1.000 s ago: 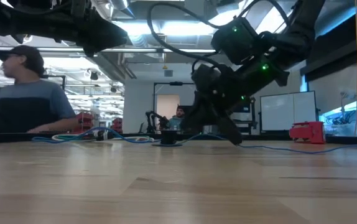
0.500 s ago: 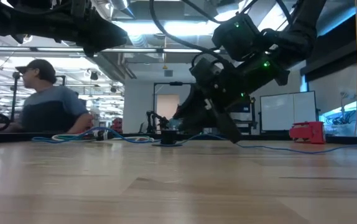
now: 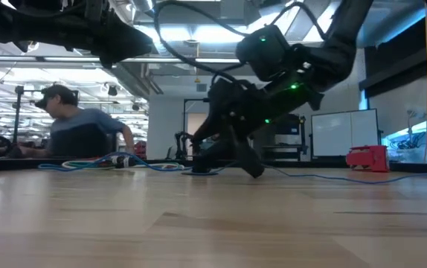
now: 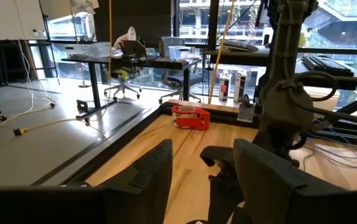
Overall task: Coil cords
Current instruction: Coil the blue wire onto the black spool
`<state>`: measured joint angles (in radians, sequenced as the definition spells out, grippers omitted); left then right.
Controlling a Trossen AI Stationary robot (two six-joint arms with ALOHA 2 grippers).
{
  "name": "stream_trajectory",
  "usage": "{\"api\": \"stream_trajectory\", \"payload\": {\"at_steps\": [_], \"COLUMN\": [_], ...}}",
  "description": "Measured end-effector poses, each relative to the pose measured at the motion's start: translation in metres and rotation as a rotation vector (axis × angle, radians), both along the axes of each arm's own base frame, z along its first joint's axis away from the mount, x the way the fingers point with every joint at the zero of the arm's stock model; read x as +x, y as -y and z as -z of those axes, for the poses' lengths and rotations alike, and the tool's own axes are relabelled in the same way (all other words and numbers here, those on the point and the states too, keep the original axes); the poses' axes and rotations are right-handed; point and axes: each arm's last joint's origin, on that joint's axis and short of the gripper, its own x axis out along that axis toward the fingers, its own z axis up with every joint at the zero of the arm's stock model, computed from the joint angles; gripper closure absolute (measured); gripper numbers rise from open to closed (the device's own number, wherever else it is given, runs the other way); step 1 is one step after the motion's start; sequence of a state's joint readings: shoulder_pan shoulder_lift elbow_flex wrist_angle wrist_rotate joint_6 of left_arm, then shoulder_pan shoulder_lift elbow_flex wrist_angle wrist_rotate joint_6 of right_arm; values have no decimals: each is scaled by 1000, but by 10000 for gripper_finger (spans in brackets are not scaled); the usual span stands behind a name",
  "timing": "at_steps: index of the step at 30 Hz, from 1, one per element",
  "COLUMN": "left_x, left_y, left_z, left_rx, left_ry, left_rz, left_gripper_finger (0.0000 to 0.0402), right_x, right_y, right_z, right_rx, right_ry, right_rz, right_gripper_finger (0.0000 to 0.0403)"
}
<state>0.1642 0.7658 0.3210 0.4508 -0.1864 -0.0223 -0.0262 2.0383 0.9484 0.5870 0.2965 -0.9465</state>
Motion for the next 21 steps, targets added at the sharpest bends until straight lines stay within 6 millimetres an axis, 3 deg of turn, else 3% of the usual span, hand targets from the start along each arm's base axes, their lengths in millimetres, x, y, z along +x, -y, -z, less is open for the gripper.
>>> {"api": "stream_trajectory", "payload": {"at_steps": [11,16,21], "left_x": [0,0,0], "left_y": [0,0,0], "left_z": [2,2,2], "left_rx": [-4,-5,-5], "left_ry": [-23,-22,-20], "left_rz": [0,0,1], "left_gripper_finger": [237,237,237], "right_x": [2,0,0], "right_y": [4,19,26], "right_z": [1,1,2], "right_rx": [0,-42,8], "right_ry": [-101,-99,-100], "right_rz": [63,178,116], "right_gripper_finger": [198,198,208]}}
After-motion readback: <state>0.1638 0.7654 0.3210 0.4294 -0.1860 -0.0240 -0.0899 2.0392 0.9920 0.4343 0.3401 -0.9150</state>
